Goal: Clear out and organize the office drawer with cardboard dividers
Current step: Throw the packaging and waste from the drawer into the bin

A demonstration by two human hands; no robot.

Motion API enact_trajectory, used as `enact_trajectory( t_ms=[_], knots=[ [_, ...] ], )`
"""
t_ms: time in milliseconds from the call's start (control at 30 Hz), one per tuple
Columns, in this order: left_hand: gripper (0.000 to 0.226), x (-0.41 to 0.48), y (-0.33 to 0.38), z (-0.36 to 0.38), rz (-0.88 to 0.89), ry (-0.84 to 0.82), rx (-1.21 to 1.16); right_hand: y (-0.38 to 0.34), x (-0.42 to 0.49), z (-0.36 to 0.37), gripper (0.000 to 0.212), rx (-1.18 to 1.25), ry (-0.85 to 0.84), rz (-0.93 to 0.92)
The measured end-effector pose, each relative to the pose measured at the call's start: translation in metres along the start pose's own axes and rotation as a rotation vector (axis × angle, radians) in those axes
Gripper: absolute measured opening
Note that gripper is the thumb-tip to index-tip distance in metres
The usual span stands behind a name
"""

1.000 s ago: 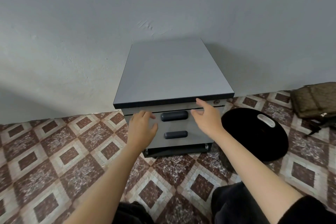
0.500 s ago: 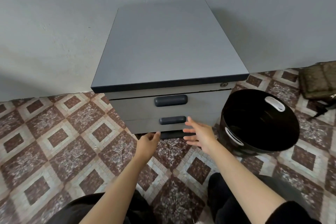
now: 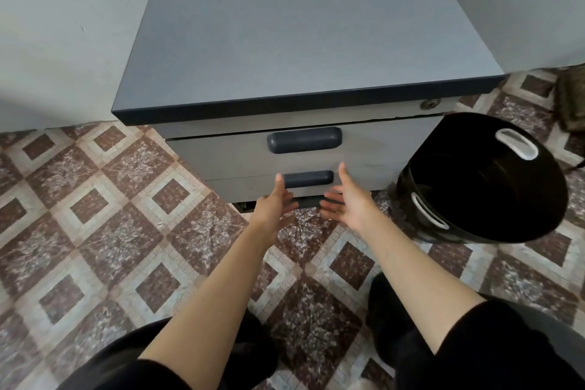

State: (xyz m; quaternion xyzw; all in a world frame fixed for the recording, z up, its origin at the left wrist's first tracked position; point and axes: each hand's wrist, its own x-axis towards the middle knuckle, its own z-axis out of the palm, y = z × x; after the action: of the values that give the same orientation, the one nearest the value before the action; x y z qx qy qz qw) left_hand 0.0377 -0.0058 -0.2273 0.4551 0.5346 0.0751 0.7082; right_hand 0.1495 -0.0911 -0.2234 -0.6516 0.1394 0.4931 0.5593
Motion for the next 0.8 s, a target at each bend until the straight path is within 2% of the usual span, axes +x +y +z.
enact_trajectory(
  t_ms=[200,333,600,800],
  knots=[
    [0.071,0.019,-0.002,-0.004,-0.123,-0.058,-0.298,0.006,0.014,0.003,0.077,0.109,-0.128,0.039],
    [0.075,0.029,-0.003,-0.008,-0.169,-0.09,-0.376,0.009,0.02,0.003,0.082,0.163,-0.173,0.018],
    [0.085,0.033,-0.002,0.001,-0.191,-0.184,-0.364,0.012,0.027,0.007,0.076,0.229,-0.202,0.042],
    [0.088,0.027,-0.001,0.014,-0.215,-0.065,-0.278,0.019,0.03,0.011,0.079,0.147,-0.131,0.075]
  ],
)
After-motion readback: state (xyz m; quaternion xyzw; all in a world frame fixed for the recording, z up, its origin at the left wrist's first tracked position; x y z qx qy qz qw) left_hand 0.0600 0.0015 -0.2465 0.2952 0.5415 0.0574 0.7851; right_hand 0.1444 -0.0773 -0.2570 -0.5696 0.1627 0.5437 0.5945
